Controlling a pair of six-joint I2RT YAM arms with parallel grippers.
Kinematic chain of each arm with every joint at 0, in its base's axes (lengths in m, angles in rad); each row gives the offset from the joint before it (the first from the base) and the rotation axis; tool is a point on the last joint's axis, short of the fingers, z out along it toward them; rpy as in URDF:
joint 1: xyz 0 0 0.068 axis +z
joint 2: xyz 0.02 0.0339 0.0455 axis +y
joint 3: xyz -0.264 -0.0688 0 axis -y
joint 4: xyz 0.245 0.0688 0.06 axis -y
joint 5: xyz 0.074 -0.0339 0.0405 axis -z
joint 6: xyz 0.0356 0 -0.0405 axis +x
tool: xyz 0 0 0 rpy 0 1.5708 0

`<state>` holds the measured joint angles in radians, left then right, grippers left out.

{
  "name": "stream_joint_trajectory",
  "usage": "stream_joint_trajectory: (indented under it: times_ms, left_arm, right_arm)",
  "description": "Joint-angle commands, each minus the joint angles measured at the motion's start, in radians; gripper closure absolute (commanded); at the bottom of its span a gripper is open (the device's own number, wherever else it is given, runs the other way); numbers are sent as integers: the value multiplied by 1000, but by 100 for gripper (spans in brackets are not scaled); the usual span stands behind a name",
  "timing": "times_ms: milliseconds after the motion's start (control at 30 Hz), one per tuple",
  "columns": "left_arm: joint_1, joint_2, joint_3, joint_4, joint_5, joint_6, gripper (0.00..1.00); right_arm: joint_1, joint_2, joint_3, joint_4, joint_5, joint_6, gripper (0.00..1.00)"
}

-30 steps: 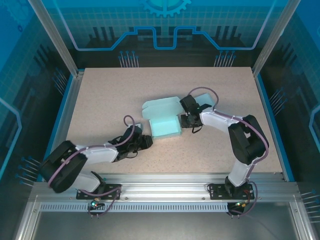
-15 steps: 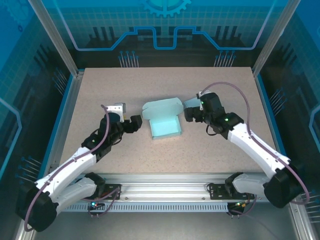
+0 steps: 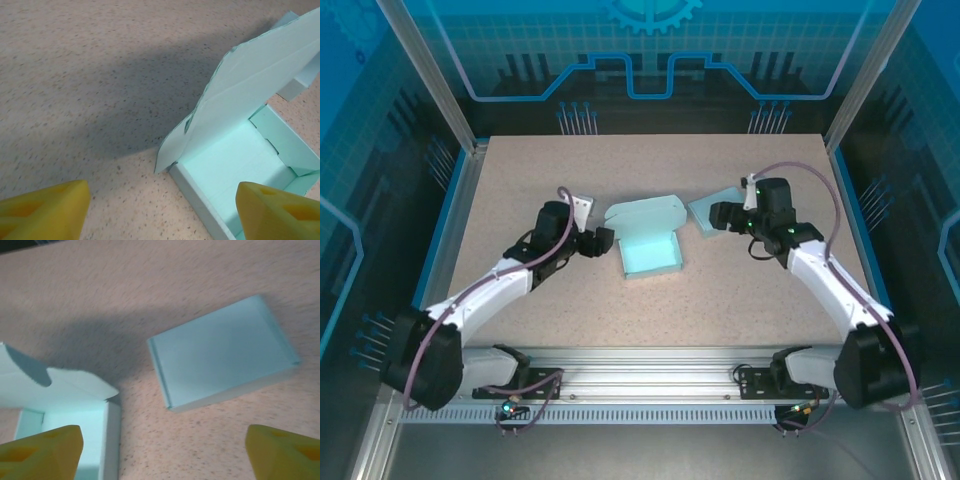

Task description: Fold the paper box

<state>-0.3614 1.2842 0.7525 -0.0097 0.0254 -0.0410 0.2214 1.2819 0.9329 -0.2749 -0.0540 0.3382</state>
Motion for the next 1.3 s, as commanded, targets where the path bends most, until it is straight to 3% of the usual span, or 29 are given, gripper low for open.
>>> stream_joint_trajectory:
  times_ms: [0,267,467,633,800,1067,1267]
  left_arm:
    - [37,83,61,28,126,104,24]
    - [65,200,132,30,216,156,30]
    - [68,227,138,34,238,148,43]
    - [70,228,124,44,227,147,49]
    - [70,240,128,60,230,142,58]
    - [70,268,157,62,261,136,61]
    - [70,278,166,63,260,132,66]
  right_arm:
    - [2,45,55,40,-219,-107,19]
    - [59,149,105,50,-255,-317,19]
    - [76,261,195,33,-295,-388,25]
    - [110,361,271,-3,-293,-456,26]
    - [111,449,342,-49,-311,-476,29]
    - [111,506,368,-60,-331,-484,36]
    - [111,510,359,-54,-322,-484,48]
